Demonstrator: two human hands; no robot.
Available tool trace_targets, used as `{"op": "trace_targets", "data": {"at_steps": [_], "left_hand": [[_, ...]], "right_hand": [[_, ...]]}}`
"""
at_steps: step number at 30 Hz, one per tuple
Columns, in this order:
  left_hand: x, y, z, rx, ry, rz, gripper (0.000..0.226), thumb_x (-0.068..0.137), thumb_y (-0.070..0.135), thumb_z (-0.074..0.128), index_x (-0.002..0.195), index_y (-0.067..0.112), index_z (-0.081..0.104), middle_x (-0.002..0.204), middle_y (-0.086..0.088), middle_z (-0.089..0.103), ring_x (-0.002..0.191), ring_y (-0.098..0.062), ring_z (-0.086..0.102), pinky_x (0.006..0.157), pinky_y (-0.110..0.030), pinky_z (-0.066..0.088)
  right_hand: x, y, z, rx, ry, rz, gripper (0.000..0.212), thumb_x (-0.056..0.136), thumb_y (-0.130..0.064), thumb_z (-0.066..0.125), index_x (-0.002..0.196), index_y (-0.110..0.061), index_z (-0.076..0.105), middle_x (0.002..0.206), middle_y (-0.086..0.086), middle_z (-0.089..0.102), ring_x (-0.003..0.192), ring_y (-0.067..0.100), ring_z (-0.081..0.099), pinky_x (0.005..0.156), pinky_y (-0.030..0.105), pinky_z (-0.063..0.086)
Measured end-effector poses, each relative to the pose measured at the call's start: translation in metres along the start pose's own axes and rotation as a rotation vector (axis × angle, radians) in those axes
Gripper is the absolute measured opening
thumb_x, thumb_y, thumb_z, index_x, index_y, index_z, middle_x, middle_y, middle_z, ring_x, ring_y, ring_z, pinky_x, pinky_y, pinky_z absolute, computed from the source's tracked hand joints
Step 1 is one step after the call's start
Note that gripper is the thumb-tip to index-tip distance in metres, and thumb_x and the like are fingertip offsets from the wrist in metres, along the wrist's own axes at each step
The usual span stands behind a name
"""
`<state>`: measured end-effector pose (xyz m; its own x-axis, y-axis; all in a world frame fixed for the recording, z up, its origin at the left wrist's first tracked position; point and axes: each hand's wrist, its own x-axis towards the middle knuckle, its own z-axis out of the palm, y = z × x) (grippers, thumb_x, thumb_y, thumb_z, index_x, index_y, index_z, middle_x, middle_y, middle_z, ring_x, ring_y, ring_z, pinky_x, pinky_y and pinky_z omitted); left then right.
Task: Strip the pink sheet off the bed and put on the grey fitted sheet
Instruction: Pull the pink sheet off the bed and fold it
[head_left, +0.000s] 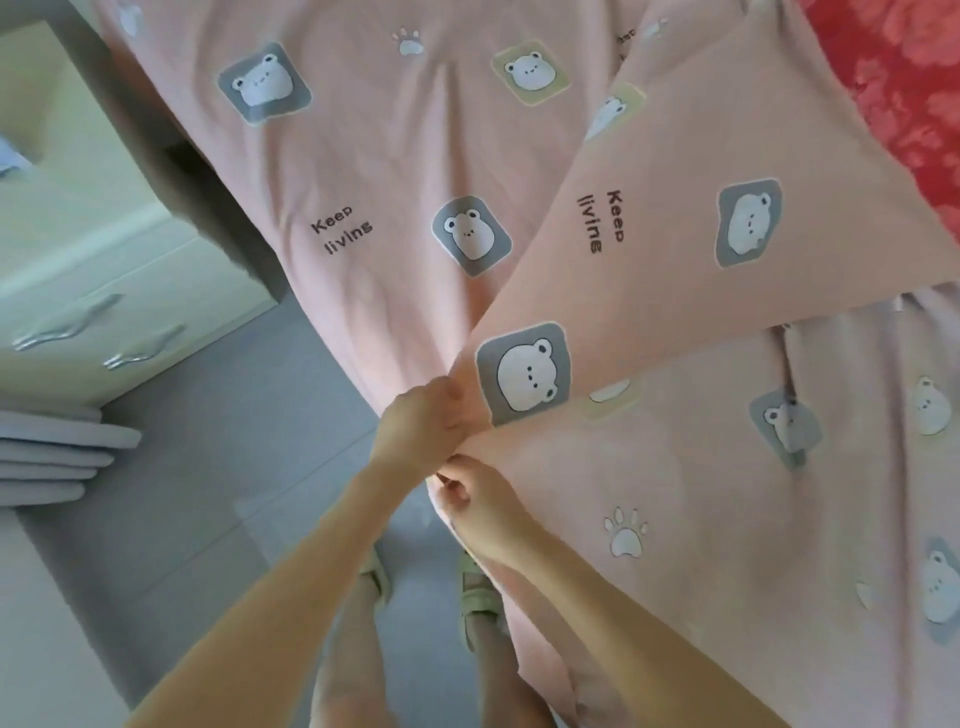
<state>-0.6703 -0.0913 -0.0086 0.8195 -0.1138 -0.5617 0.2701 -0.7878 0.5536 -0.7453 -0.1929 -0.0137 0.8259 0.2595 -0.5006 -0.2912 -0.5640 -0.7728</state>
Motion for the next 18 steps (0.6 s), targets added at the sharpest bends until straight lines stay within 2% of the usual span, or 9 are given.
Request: {"op": "trace_targets", "data": {"at_steps": [1,3,5,8,10,12,13,15,18], "left_hand": [[0.009,-0.006,0.002,0.083,0.014,0.024,0.02,0.084,0.018,0.057,0.104,0.016,0.059,0.094,-0.005,0.065,0.088,-0.029,0.059,0.072,-0.034,0.048],[0.026,-0.019,-0.003,-0.019,0.042,-0.012,0.013,0.085,0.014,0.058,0.098,0.012,0.063,0.086,-0.004,0.065,0.082,-0.027,0.059,0.067,-0.03,0.046],[0.042,-0.034,-0.016,-0.212,0.067,-0.099,0.012,0.082,0.017,0.066,0.094,0.015,0.066,0.074,0.004,0.06,0.073,-0.019,0.055,0.057,-0.02,0.041],[0.048,-0.047,-0.028,-0.234,-0.019,-0.083,0.003,0.085,0.018,0.066,0.086,0.017,0.064,0.068,0.01,0.052,0.069,-0.014,0.05,0.052,-0.008,0.035],[0.043,-0.057,-0.036,-0.209,-0.082,-0.059,0.009,0.092,0.021,0.058,0.083,0.018,0.057,0.068,0.01,0.051,0.067,-0.013,0.05,0.049,-0.009,0.035],[0.04,-0.074,-0.05,-0.258,-0.114,-0.08,0.018,0.095,0.025,0.054,0.078,0.019,0.051,0.065,0.006,0.054,0.06,-0.013,0.05,0.047,-0.015,0.034],[0.038,-0.083,-0.059,-0.3,-0.129,-0.088,0.021,0.095,0.025,0.053,0.075,0.019,0.05,0.064,0.002,0.056,0.059,-0.015,0.051,0.048,-0.019,0.034],[0.032,-0.097,-0.079,-0.376,-0.152,-0.105,0.024,0.095,0.024,0.052,0.073,0.017,0.047,0.068,-0.009,0.06,0.062,-0.022,0.053,0.053,-0.028,0.039],[0.021,-0.129,-0.108,-0.518,-0.144,-0.231,0.022,0.095,0.018,0.051,0.075,0.01,0.046,0.066,-0.01,0.057,0.056,-0.021,0.055,0.049,-0.023,0.046]], "right_hand": [[0.006,0.003,-0.005,0.074,-0.01,0.091,0.02,0.087,-0.001,0.046,0.091,-0.008,0.065,0.084,0.01,0.067,0.073,0.02,0.055,0.074,0.032,0.045],[0.021,0.016,-0.025,0.357,0.194,0.364,0.022,0.09,-0.007,0.054,0.107,0.004,0.063,0.095,0.019,0.068,0.071,0.016,0.053,0.067,0.028,0.047],[0.046,0.031,-0.055,0.72,0.428,0.6,0.025,0.094,-0.019,0.057,0.105,0.003,0.059,0.082,0.014,0.061,0.067,0.018,0.052,0.059,0.024,0.048],[0.088,0.044,-0.098,1.067,0.573,0.731,0.02,0.092,-0.028,0.061,0.093,-0.009,0.055,0.086,0.01,0.06,0.081,0.022,0.059,0.082,0.035,0.053],[0.11,0.046,-0.119,1.091,0.729,0.761,0.01,0.092,-0.017,0.06,0.086,-0.016,0.053,0.084,0.006,0.058,0.075,0.017,0.057,0.077,0.031,0.053],[0.127,0.027,-0.135,0.92,0.894,0.741,0.023,0.091,-0.003,0.052,0.076,-0.019,0.045,0.073,0.0,0.048,0.06,0.012,0.045,0.051,0.02,0.044],[0.137,0.009,-0.14,0.83,1.024,0.652,0.03,0.087,0.004,0.049,0.072,-0.02,0.04,0.068,-0.001,0.043,0.055,0.012,0.037,0.046,0.02,0.037],[0.161,-0.05,-0.137,0.594,1.216,0.358,0.036,0.076,0.009,0.047,0.063,-0.02,0.031,0.06,-0.004,0.034,0.052,0.009,0.028,0.05,0.022,0.029],[0.207,-0.158,-0.099,0.231,1.078,-0.054,0.028,0.068,0.004,0.044,0.058,-0.018,0.031,0.055,-0.008,0.031,0.053,0.009,0.029,0.054,0.024,0.025]]}}
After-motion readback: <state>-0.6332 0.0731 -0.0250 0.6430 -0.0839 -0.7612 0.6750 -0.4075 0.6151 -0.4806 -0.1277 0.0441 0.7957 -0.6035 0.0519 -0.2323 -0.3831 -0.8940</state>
